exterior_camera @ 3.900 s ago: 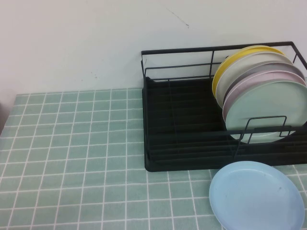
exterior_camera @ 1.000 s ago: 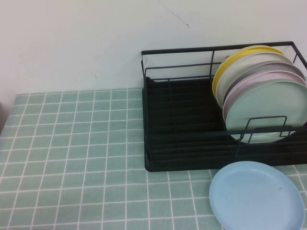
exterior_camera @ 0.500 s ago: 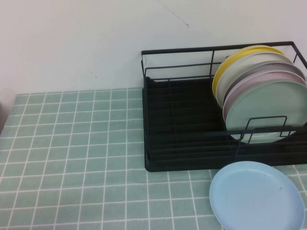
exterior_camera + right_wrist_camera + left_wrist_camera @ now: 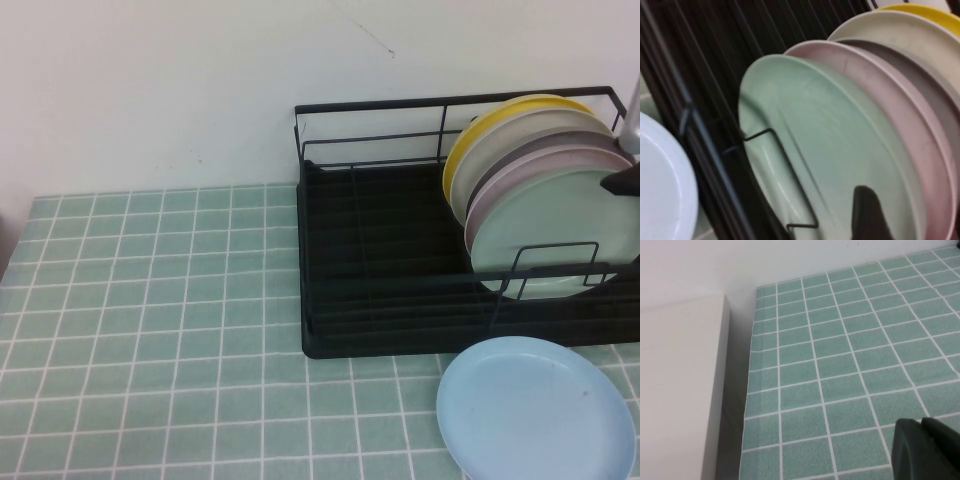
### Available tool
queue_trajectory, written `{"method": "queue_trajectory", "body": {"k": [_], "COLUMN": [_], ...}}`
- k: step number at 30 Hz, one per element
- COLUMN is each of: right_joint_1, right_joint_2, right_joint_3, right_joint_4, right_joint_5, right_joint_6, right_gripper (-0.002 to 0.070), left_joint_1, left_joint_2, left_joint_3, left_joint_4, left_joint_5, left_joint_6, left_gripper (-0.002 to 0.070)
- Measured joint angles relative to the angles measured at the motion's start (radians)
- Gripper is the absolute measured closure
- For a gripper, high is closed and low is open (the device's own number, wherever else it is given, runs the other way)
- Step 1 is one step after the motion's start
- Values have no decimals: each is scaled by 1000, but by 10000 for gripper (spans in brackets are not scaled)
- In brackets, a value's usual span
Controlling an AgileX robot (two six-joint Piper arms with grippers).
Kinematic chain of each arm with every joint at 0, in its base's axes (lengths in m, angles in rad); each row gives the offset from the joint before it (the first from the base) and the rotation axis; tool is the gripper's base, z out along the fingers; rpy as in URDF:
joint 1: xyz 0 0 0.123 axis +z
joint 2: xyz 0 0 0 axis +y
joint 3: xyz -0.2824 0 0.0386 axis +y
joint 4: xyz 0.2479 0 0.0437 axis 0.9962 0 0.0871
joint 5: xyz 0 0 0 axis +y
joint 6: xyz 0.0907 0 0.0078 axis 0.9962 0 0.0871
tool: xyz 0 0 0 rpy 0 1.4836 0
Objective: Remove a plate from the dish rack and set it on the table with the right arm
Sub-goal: Grasp the plate from the shelf
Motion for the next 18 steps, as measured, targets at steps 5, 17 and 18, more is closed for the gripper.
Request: {"method": "queue_trajectory", "body": {"k": [5,17,18], "right_joint_1": [0,0,0], "right_joint_2": [56,115,120], "right_joint_3": [-27,-30,-30], "right_joint_4": [0,-4,-4], "right_joint_5": [0,-49,-61], "right_joint_6": [-54,-170,-170], "right_gripper": [316,316,316], "left_joint_1": [0,0,0], "left_joint_2": [0,0,0], "left_joint_3": [0,0,0], "left_joint_4": [0,0,0], "left_joint_5": [0,0,0], "left_joint_6": [0,0,0], "left_gripper": [678,678,678]}}
